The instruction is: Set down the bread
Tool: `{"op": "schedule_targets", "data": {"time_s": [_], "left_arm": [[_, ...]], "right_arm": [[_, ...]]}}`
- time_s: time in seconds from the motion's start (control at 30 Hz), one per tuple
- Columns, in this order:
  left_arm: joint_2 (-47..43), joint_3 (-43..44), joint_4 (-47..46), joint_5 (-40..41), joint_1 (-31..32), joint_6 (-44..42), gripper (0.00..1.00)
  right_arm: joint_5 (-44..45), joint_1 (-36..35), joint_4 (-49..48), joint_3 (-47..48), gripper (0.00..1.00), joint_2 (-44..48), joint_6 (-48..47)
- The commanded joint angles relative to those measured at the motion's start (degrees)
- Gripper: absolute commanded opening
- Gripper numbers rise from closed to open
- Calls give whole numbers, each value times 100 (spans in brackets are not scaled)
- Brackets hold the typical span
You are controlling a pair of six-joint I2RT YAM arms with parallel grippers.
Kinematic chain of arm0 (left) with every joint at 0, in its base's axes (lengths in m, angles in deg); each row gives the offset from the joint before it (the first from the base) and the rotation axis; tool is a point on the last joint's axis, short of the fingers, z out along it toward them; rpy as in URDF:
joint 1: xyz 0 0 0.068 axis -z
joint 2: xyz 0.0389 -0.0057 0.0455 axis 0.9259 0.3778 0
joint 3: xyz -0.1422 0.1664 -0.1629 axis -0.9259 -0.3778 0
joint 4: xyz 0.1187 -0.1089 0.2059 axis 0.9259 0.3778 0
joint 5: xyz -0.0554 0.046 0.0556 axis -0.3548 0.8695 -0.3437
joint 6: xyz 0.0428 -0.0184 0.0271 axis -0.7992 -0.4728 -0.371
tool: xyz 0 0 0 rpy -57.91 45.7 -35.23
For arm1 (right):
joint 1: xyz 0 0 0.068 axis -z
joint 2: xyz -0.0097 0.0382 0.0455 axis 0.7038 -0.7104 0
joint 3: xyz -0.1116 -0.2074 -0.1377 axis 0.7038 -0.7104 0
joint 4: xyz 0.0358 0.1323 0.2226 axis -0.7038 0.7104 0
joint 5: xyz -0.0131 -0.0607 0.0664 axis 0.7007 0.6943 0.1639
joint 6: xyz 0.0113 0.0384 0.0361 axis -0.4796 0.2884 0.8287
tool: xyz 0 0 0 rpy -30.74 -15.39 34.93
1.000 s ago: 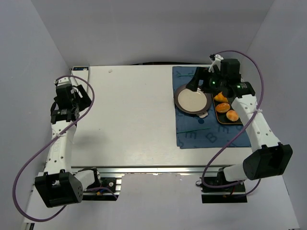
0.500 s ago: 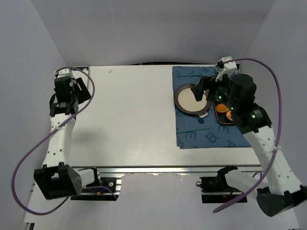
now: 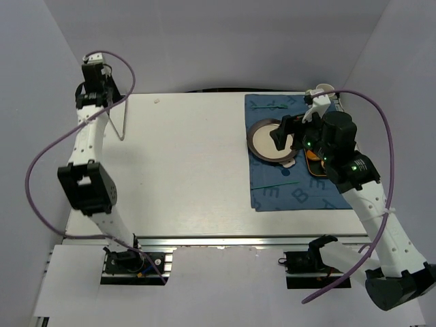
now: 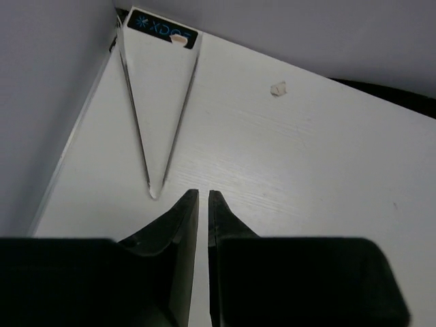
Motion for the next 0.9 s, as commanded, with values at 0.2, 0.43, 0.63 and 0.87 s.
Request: {"op": "schedule_targets", "data": {"time_s": [0.2, 0.43, 0.63, 0.87], "left_arm": [[2845, 4015, 1586, 577, -165, 169, 69], [3022, 2799, 875, 636, -350, 434, 98], [2855, 2058, 470, 918, -359, 293, 98], [2961, 1540, 286, 1015, -350, 240, 98]], "right_arm": [[-142, 0, -853, -234, 89, -444, 11], [-512, 0, -1065, -682, 89, -444, 108], [-688, -8, -1284, -1105, 89, -400, 187], [-697, 0, -1346, -1272, 89, -506, 196]]}}
